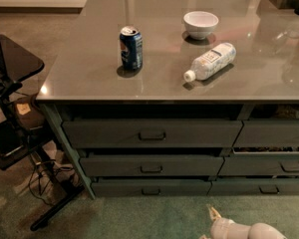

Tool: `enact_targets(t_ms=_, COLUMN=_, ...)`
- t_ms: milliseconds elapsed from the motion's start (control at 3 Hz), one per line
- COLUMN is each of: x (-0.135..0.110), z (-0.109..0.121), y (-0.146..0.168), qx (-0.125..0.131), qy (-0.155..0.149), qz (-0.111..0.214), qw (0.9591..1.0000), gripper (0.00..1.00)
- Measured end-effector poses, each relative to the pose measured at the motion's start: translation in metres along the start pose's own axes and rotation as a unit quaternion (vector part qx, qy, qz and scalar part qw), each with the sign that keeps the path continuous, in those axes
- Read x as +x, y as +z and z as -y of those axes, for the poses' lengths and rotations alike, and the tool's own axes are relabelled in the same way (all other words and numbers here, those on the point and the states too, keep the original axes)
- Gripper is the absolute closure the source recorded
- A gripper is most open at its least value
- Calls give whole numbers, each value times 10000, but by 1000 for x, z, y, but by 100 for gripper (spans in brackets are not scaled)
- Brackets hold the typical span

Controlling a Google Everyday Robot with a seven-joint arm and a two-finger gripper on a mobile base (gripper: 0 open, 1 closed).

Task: Open bottom drawer

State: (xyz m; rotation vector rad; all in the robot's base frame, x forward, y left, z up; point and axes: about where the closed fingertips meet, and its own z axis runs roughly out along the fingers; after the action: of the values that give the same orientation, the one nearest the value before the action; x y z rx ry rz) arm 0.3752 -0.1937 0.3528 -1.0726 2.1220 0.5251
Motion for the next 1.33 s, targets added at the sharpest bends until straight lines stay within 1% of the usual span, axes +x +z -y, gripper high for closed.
enact_targets(t_ms=333, x=5, z=6, y=31, qx=39, qy=24, qz=191, qw=9998, gripper=0)
enact_targets(t_ms=667, x=2, z=14, y=43, qx=122, qy=23, qz=421, qw=9990, gripper=0)
enact_targets(t_ms=1000, x=-38, z=21, y=53, qx=130, qy=-272, qz=766, qw=9966, gripper=0)
enact_targets(t_ms=1333, x=-43, z=21, y=54, qx=129, qy=-293, qz=799, qw=9963, gripper=0)
